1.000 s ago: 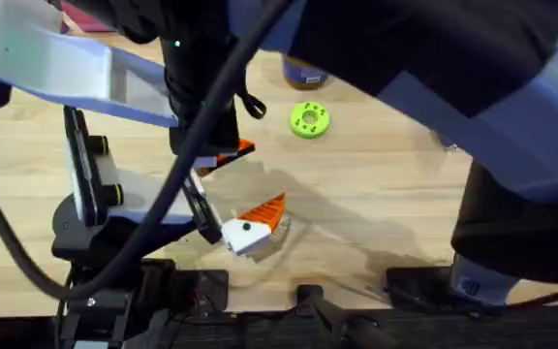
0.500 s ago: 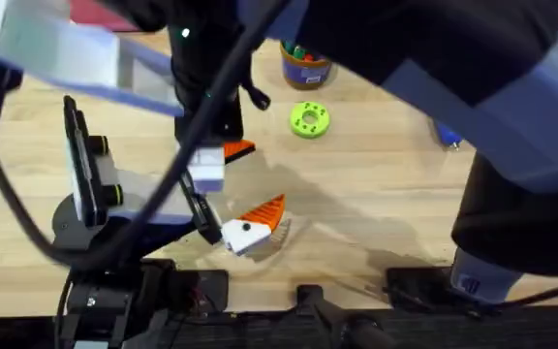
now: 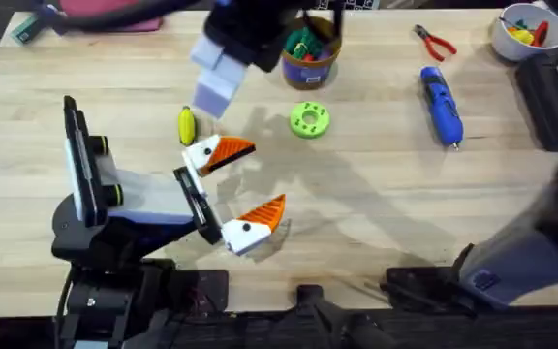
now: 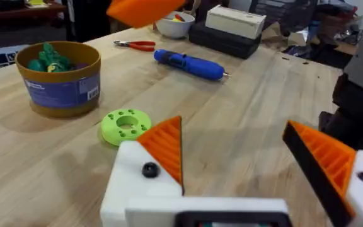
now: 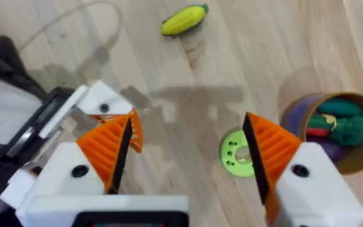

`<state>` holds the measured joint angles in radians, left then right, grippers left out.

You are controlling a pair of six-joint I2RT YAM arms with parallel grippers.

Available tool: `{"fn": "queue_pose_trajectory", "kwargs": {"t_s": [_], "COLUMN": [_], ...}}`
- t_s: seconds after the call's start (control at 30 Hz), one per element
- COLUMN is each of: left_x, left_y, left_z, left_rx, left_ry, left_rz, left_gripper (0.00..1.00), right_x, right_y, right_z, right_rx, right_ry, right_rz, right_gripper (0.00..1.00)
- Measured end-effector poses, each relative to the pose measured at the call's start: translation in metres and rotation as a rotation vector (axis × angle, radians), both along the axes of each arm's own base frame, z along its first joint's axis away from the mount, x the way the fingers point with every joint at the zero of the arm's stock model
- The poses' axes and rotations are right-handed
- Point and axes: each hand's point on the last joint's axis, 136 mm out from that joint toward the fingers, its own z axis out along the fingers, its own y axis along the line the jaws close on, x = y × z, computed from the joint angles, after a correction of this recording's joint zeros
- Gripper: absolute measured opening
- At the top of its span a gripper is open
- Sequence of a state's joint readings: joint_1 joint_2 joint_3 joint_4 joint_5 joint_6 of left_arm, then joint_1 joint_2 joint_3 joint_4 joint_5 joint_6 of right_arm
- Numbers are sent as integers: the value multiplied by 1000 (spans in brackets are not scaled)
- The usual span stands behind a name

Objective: Pick up the gripper from the table and insert it into the empty holder that is missing its gripper. Then pick up a screw, insert it into the mounting hole, and use the screwdriver to tighten it. Finally, clean up the table by picking up the vegetable and placing it into the bucket.

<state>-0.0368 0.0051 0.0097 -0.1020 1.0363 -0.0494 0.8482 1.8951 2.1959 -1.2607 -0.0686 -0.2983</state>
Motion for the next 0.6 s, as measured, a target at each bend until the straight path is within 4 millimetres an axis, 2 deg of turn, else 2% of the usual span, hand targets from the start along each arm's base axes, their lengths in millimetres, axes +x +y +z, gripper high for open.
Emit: {"fn": "queue_pose_trajectory", "kwargs": {"t_s": [0.2,0.43,0.6], "left_x": [0,0,0], "left_y": [0,0,0], "left_z": [0,0,0], "left_rx": [0,0,0], "left_ry": [0,0,0], "left_rz": [0,0,0], "left_gripper": [985,985,985], "right_x": [6,-5,-14], "right_y": [-36,-128,-182], "right_z": [-20,-48,-68], "right_rx": [46,73,78], "right_ry": [23,93,143], "right_rz": [-141,-425,-612], "right_gripper": [994,994,994]}}
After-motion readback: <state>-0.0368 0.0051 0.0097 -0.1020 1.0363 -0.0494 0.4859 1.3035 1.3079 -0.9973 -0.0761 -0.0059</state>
